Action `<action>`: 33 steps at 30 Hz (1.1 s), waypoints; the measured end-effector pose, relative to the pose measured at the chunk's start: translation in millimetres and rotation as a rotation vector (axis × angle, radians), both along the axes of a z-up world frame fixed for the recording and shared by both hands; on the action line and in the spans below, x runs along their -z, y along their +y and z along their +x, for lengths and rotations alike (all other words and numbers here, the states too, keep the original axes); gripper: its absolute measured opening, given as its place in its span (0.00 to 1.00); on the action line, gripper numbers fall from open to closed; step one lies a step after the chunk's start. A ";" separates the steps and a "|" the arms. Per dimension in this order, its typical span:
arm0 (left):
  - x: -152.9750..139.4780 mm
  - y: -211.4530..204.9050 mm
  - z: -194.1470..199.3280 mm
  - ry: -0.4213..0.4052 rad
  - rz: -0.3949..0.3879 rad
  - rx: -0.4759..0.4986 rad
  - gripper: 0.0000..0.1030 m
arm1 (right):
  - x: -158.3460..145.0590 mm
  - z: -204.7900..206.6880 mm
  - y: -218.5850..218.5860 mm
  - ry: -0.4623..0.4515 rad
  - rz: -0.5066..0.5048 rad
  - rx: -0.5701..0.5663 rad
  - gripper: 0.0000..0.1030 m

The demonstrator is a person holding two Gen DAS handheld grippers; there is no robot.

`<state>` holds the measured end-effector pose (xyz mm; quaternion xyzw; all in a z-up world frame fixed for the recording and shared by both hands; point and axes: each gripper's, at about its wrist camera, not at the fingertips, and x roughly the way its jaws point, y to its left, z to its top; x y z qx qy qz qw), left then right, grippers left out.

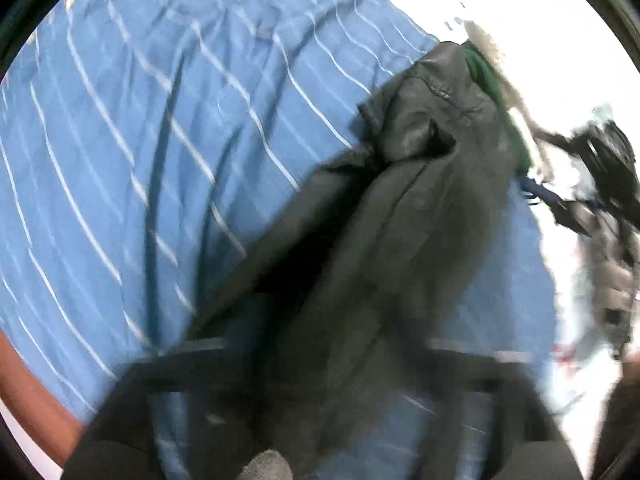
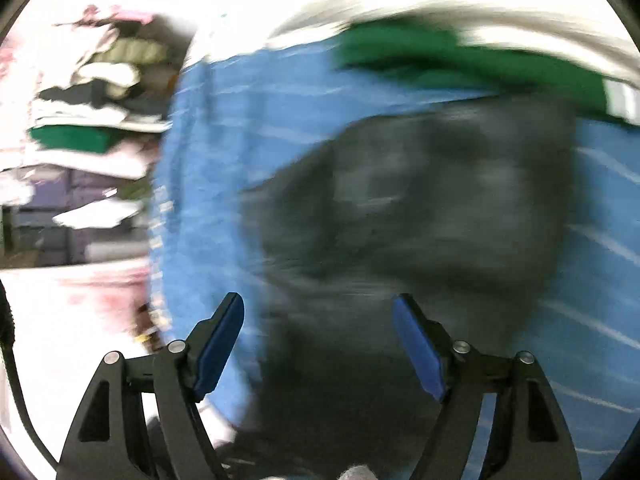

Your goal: Fold large clothes

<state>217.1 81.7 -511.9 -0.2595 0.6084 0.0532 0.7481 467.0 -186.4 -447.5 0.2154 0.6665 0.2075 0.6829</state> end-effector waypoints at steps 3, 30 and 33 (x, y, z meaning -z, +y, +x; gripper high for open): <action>20.8 -0.7 10.3 0.044 0.130 0.019 1.00 | 32.3 1.6 -60.3 0.035 -0.058 0.061 0.77; -13.5 3.1 -36.9 0.048 0.318 -0.075 1.00 | 63.0 -215.4 -335.2 0.141 0.074 0.773 0.13; 10.0 -2.3 -42.9 0.108 0.370 -0.073 1.00 | 87.7 -259.1 -333.7 0.224 0.046 0.825 0.16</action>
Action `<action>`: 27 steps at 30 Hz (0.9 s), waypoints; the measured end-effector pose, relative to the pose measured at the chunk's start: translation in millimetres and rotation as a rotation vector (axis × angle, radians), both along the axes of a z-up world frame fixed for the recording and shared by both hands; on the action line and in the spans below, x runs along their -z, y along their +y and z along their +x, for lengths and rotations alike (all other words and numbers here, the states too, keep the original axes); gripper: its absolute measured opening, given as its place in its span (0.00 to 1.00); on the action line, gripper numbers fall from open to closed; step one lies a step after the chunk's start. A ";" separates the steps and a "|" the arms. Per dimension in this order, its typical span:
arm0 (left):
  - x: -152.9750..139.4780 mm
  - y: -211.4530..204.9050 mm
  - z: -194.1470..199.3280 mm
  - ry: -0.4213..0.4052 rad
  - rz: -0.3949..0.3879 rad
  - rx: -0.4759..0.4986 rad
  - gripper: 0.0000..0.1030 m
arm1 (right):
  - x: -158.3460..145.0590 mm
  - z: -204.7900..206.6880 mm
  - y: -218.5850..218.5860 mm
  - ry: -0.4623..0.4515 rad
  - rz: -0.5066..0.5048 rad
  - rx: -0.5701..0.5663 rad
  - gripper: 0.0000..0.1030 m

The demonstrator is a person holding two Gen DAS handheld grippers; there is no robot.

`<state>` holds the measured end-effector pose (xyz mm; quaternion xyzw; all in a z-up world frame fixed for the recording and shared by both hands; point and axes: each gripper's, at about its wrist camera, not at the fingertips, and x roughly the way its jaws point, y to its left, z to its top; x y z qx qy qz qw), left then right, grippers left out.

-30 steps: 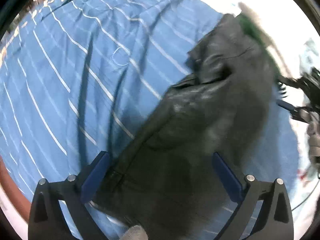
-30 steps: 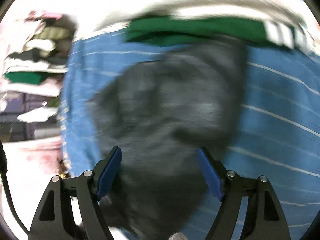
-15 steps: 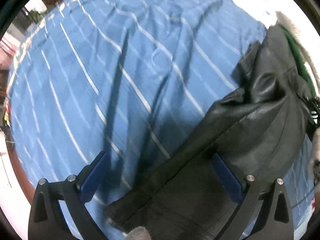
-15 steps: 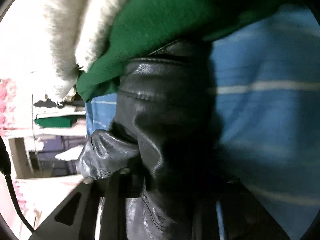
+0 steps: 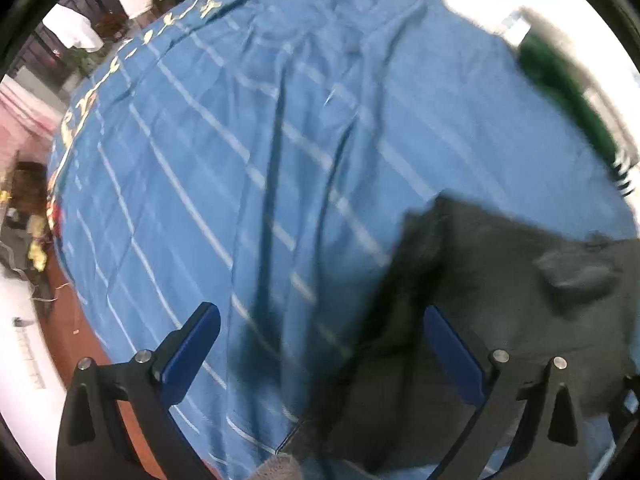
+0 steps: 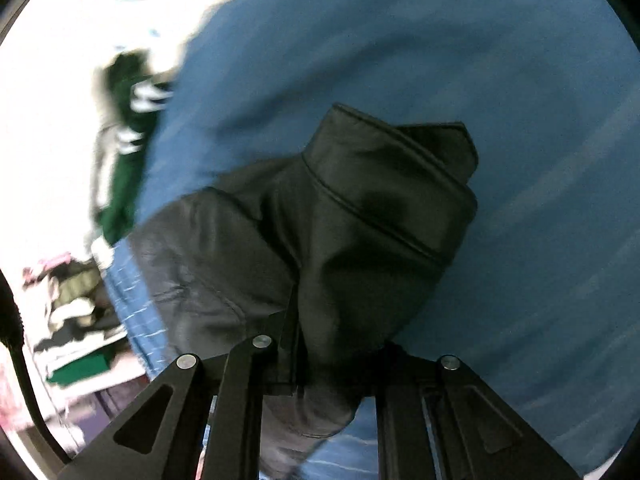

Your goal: Fold large clothes

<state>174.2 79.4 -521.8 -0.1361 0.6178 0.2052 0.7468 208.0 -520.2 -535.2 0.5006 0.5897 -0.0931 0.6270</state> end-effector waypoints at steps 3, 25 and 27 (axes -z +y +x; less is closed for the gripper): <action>14.7 -6.4 2.4 0.057 0.051 0.020 1.00 | 26.9 -19.5 -6.0 0.006 0.071 0.031 0.28; 2.9 -53.7 32.4 0.035 0.200 0.172 1.00 | 33.9 138.3 292.0 -0.063 -0.344 -0.834 0.19; 1.1 -60.0 33.6 0.027 0.204 0.195 1.00 | 33.5 149.2 293.3 -0.043 -0.333 -0.822 0.19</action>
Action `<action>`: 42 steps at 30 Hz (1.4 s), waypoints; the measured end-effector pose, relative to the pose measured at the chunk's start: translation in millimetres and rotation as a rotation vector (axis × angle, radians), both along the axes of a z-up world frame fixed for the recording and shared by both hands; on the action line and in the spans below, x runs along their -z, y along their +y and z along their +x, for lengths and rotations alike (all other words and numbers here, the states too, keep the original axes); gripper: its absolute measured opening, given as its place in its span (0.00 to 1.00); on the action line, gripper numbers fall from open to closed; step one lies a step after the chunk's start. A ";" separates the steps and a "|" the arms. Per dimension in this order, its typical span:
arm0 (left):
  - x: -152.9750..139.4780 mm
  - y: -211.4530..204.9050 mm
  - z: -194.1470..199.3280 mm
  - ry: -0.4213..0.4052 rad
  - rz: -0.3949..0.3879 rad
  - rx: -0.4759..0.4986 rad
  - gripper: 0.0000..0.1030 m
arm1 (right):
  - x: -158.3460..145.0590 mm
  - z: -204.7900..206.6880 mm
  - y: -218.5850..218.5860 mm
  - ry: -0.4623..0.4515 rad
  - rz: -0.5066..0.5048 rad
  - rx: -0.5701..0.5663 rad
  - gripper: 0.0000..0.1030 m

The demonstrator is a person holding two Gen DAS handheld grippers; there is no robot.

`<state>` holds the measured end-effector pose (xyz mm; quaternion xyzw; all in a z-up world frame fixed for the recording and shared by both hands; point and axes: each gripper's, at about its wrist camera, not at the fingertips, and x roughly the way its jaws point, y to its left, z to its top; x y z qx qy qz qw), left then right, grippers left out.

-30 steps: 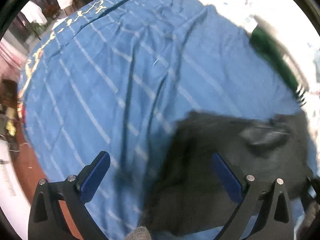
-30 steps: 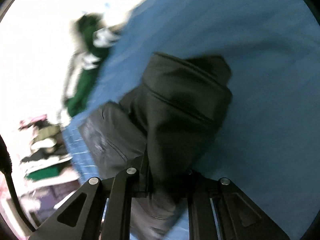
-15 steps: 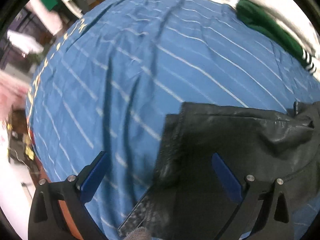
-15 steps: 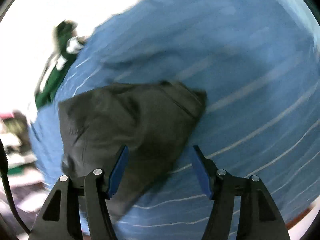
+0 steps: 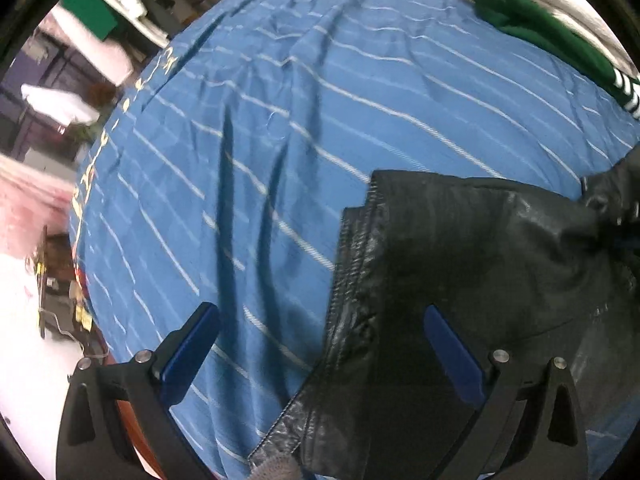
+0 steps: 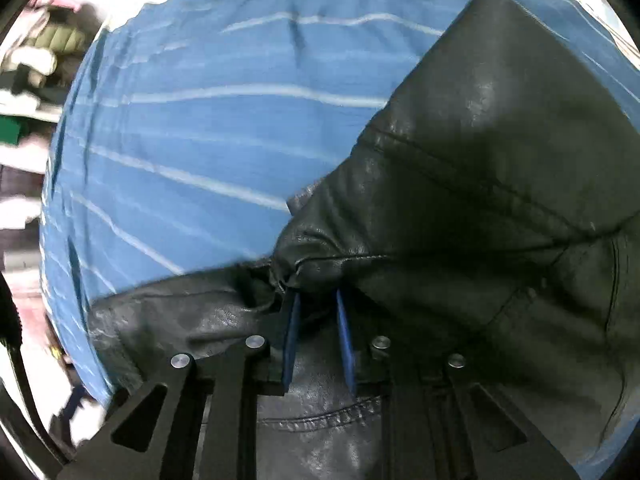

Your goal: Fold large clothes

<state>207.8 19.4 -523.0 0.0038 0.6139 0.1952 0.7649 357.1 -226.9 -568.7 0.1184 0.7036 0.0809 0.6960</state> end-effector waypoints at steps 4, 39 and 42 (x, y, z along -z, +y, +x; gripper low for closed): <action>-5.5 -17.3 10.3 -0.018 -0.062 0.004 1.00 | -17.2 -4.1 -26.9 0.062 0.132 0.067 0.19; 23.9 -129.2 57.7 0.031 -0.122 0.080 1.00 | 39.4 -166.8 -319.2 -0.110 0.555 0.783 0.66; 27.7 -128.6 53.2 0.018 -0.108 0.081 1.00 | 44.9 -150.5 -320.0 -0.172 0.605 0.772 0.75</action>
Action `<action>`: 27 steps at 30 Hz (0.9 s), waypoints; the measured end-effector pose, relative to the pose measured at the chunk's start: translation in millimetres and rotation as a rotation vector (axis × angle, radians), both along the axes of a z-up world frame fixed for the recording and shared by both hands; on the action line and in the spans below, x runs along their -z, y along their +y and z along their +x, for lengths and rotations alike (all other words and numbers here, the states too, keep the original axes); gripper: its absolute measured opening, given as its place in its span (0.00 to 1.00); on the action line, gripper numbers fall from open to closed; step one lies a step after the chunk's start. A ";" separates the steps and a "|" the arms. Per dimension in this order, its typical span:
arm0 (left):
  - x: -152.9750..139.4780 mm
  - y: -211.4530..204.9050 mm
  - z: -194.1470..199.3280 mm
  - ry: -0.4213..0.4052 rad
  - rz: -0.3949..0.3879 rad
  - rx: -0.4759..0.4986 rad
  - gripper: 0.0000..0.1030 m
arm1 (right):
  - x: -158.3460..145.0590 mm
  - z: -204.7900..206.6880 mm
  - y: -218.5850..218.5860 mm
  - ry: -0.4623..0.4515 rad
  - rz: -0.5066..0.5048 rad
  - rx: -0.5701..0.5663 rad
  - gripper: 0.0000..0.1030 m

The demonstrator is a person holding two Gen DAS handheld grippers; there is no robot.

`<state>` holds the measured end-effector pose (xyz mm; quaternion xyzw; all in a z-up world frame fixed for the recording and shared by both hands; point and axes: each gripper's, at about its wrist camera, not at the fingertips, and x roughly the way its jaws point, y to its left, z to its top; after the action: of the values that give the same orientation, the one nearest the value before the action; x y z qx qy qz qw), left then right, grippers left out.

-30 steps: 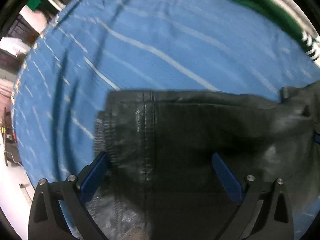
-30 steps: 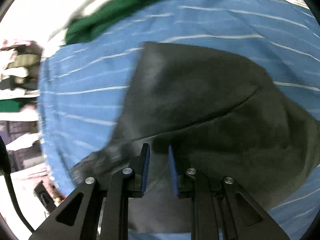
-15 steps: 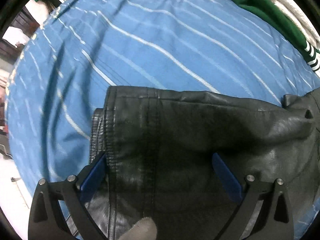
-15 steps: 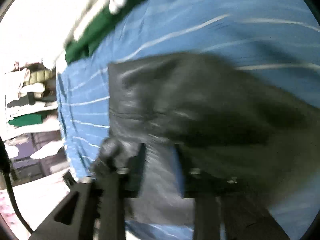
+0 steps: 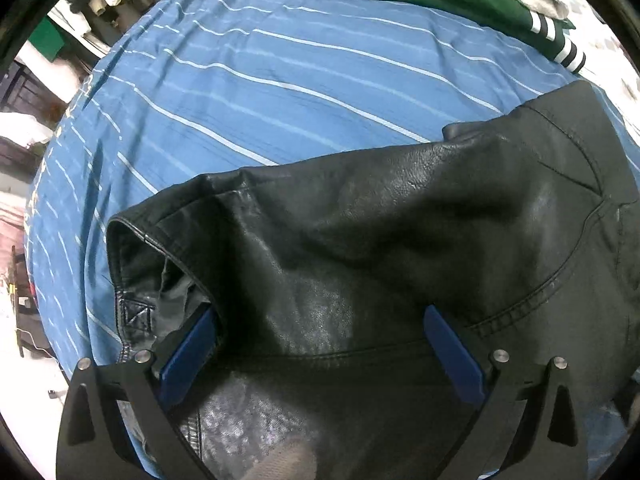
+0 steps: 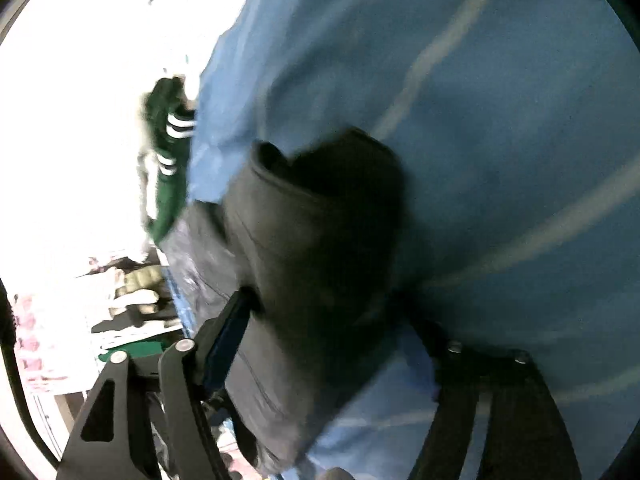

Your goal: Fold large clothes

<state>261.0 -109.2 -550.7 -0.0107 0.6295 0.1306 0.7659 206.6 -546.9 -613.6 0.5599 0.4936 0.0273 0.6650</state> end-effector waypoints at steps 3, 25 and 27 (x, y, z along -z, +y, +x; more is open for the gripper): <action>0.3 -0.4 -3.1 -0.005 0.007 0.018 1.00 | 0.2 19.2 10.3 -0.053 0.041 -0.018 0.76; 9.9 9.1 1.2 0.005 -0.086 0.046 1.00 | 1.1 75.8 48.8 -0.052 0.019 -0.086 0.68; 10.9 10.5 2.7 0.006 -0.097 0.047 1.00 | 5.7 78.4 46.5 -0.073 0.043 -0.061 0.64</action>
<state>263.6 -98.7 -561.6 -0.0326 0.6376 0.0820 0.7653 285.1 -500.4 -619.3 0.5575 0.4852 0.0783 0.6691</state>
